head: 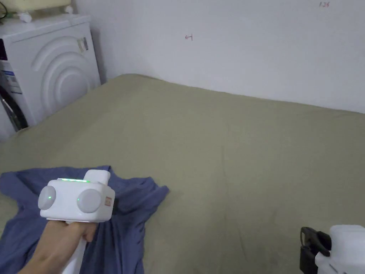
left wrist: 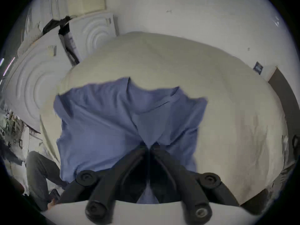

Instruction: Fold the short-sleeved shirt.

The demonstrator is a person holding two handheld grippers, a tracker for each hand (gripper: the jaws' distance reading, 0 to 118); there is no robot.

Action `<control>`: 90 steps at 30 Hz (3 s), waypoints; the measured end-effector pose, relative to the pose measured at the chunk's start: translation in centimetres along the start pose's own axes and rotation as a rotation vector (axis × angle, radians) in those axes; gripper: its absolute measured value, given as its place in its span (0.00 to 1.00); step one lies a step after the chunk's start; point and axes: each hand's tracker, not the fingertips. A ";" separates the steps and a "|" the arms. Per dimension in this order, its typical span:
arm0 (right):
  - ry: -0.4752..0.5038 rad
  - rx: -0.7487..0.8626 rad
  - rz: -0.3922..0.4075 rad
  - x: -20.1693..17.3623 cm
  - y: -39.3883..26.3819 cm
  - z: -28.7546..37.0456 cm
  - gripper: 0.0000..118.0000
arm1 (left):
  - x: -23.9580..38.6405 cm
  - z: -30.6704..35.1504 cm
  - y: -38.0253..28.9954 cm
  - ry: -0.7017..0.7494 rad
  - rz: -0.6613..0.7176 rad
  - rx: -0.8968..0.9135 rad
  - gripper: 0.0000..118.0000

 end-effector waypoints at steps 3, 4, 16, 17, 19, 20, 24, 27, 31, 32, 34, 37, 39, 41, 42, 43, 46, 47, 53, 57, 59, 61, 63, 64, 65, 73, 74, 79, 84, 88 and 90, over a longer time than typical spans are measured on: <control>-0.071 0.011 -0.015 3.2 0.0 2.6 0.01 | 4.8 2.7 2.0 -0.049 -0.064 0.069 0.00; -0.079 0.020 -0.022 4.3 -0.1 3.6 0.01 | 6.9 3.5 2.9 -0.081 -0.101 0.081 0.00; -0.327 0.048 -0.158 13.5 -2.4 9.0 0.01 | 38.1 10.1 7.2 -0.528 -0.432 0.200 0.00; -0.343 0.050 -0.171 14.0 -2.5 9.1 0.01 | 40.2 10.1 6.9 -0.557 -0.440 0.195 0.00; -0.375 0.047 -0.198 15.0 -2.9 9.1 0.01 | 44.2 8.9 6.2 -0.615 -0.469 0.171 0.00; -0.376 0.045 -0.216 15.5 -3.2 9.1 0.01 | 46.1 8.1 5.6 -0.628 -0.480 0.142 0.00; -0.384 0.016 -0.267 16.8 -4.1 8.4 0.01 | 51.3 2.6 2.9 -0.612 -0.524 0.023 0.00; -0.392 -0.002 -0.270 17.3 -4.5 7.8 0.01 | 52.6 -1.3 0.7 -0.578 -0.527 -0.045 0.00; -0.396 -0.006 -0.267 17.5 -4.3 7.5 0.01 | 50.9 -2.7 -0.1 -0.552 -0.454 -0.053 0.74; -0.398 -0.004 -0.266 17.5 -4.2 7.5 0.01 | 50.1 -2.6 0.0 -0.541 -0.456 -0.043 1.00; -0.396 0.003 -0.270 17.2 -3.7 7.6 0.01 | 47.2 -0.3 0.9 -0.541 -0.413 0.075 0.93; -0.388 0.034 -0.255 16.3 -2.9 8.3 0.01 | 41.7 3.4 1.3 -0.531 -0.371 0.152 0.93; -0.386 0.061 -0.232 15.4 -2.2 8.9 0.01 | 37.4 7.9 0.8 -0.506 -0.298 0.258 0.92; -0.370 0.087 -0.230 14.3 -1.7 9.8 0.01 | 32.3 12.2 -0.1 -0.459 -0.249 0.363 0.84; -0.352 0.103 -0.234 13.8 -1.4 10.2 0.01 | 29.6 14.4 -0.9 -0.427 -0.213 0.431 0.74; -0.341 0.119 -0.234 13.2 -1.3 10.5 0.01 | 27.4 16.1 -1.7 -0.386 -0.198 0.477 0.61; -0.334 0.143 -0.215 11.2 -1.0 11.6 0.01 | 21.3 20.8 -5.1 -0.261 -0.202 0.631 0.00; -0.330 0.153 -0.213 10.6 -0.9 12.0 0.01 | 20.0 21.9 -6.2 -0.188 -0.186 0.681 0.00; -0.316 0.197 -0.190 7.5 -0.7 13.3 0.01 | 14.4 24.0 -10.2 -0.090 -0.122 0.701 0.00; -0.287 0.207 -0.200 6.8 -0.4 13.3 0.01 | 12.9 24.0 -10.1 -0.074 -0.080 0.693 0.00; -0.280 0.210 -0.193 6.4 -0.1 13.2 0.01 | 12.3 24.0 -9.7 -0.092 -0.053 0.692 0.00; -0.272 0.206 -0.183 6.1 0.1 12.9 0.01 | 12.1 23.3 -8.8 -0.133 -0.064 0.635 0.00; -0.260 0.203 -0.176 5.8 0.1 12.7 0.01 | 11.7 21.3 -7.9 -0.125 -0.125 0.560 0.00; -0.256 0.200 -0.173 5.7 0.1 12.7 0.01 | 11.4 19.7 -7.5 -0.152 -0.169 0.502 0.00; -0.245 0.198 -0.170 5.6 0.0 12.5 0.01 | 11.2 17.8 -7.0 -0.176 -0.181 0.417 0.00; -0.205 0.105 -0.147 5.6 -1.5 10.0 0.01 | 10.3 2.6 -6.0 -0.219 -0.195 -0.102 1.00; -0.194 0.098 -0.150 5.8 -1.6 9.7 0.01 | 10.4 0.9 -6.0 -0.233 -0.193 -0.150 1.00; -0.200 0.063 -0.152 6.3 -2.0 8.1 0.01 | 10.9 -3.4 -6.4 -0.154 -0.154 -0.154 0.93; -0.184 -0.014 -0.194 8.0 -2.4 6.6 0.01 | 11.9 -3.9 -7.3 -0.120 -0.223 -0.195 0.74; -0.186 -0.052 -0.228 10.0 -2.2 5.2 0.01 | 12.2 -2.2 -6.8 -0.160 -0.253 -0.178 0.00; -0.206 -0.059 -0.216 11.5 -1.9 4.2 0.01 | 12.2 -2.4 -6.5 -0.156 -0.261 -0.201 0.00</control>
